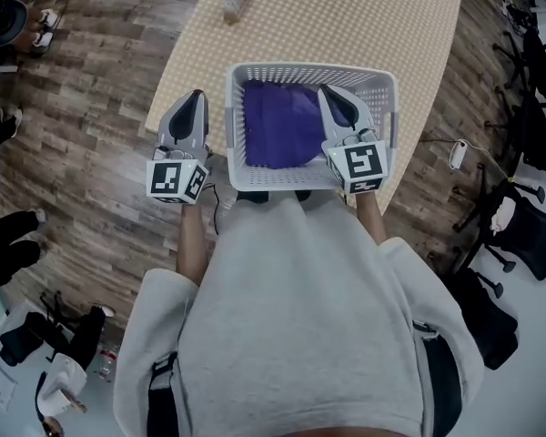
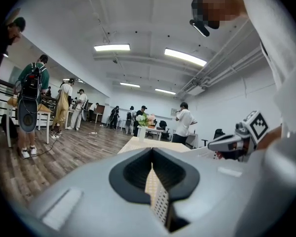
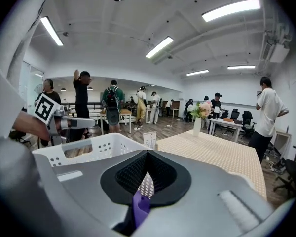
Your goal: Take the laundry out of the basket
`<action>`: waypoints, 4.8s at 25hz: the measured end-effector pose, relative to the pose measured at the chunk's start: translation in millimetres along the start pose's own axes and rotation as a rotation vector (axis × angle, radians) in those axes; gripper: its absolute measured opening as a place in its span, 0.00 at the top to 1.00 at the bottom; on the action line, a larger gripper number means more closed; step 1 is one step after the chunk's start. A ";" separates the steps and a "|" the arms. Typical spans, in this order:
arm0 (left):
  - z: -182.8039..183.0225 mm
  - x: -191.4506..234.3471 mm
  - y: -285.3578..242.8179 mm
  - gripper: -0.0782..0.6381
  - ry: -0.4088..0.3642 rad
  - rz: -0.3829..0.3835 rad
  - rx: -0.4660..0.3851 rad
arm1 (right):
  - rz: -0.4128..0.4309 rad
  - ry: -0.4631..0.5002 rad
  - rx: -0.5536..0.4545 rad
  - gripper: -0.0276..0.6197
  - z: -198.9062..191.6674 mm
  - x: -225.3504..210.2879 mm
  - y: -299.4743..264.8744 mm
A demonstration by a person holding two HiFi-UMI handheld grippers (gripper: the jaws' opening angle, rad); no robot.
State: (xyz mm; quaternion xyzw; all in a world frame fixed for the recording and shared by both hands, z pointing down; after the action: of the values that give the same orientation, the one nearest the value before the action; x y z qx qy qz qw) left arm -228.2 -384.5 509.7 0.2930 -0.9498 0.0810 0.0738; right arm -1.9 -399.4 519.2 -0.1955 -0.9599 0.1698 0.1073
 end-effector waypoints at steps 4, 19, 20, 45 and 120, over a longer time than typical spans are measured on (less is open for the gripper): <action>-7.5 11.1 -6.1 0.88 0.018 -0.003 0.013 | 0.047 0.228 0.053 0.96 -16.5 17.2 -11.3; -1.6 11.3 -9.7 0.88 0.048 -0.005 -0.047 | 0.520 0.929 0.472 0.15 -121.0 39.2 22.9; -1.2 10.4 -10.1 0.88 0.049 -0.006 -0.051 | 0.563 0.959 0.528 0.09 -135.7 38.8 23.7; 2.3 -12.4 -3.6 0.88 0.055 -0.009 -0.071 | 0.553 1.095 0.799 0.40 -236.9 48.1 -0.4; 52.7 -247.1 209.5 0.88 -0.152 -0.132 -0.274 | 0.259 -0.366 -0.305 0.44 29.7 80.9 314.3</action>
State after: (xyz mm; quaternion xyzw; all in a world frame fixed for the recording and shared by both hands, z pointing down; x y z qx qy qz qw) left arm -150.3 -89.6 388.7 0.3470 -0.9336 -0.0768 0.0460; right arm 23.7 -102.4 387.6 -0.2967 -0.9448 0.0679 -0.1211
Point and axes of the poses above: the fingertips, and each gripper's own axes: y backward along the fingers, x to its left, z out of its top, the point moved 1 cm from there along y, backward along the fingers, and after that the axes turned 12 degrees about -z, right-handed, at the moved point
